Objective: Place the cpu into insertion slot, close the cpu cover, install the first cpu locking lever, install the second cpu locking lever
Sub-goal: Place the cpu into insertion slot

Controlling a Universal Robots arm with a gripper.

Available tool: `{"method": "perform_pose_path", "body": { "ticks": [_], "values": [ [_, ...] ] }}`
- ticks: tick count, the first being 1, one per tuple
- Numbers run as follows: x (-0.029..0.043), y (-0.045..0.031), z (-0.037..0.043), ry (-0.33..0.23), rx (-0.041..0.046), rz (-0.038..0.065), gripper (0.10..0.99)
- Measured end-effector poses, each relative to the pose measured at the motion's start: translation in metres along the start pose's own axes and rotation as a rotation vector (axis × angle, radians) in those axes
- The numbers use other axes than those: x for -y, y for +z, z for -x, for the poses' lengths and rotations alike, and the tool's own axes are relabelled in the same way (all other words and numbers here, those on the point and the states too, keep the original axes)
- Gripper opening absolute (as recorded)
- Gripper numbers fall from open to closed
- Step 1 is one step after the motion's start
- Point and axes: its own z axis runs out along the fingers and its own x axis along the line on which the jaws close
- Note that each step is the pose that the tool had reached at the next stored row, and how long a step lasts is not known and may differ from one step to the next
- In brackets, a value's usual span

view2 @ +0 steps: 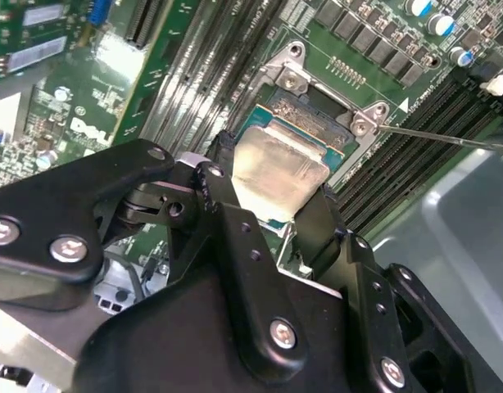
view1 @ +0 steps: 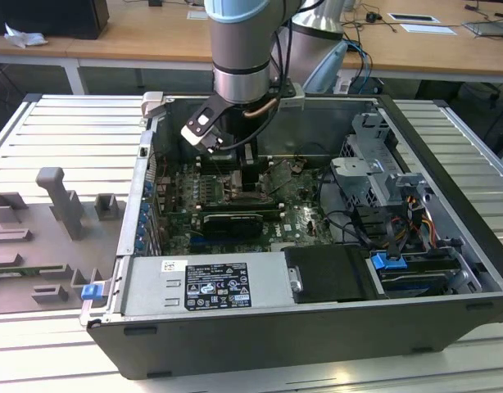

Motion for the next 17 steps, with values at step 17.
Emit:
{"method": "perform_pose_path", "body": {
  "ticks": [17],
  "values": [
    [0.0021,0.0233,-0.0069,0.006,0.0004,0.000,0.541]
  ]
}}
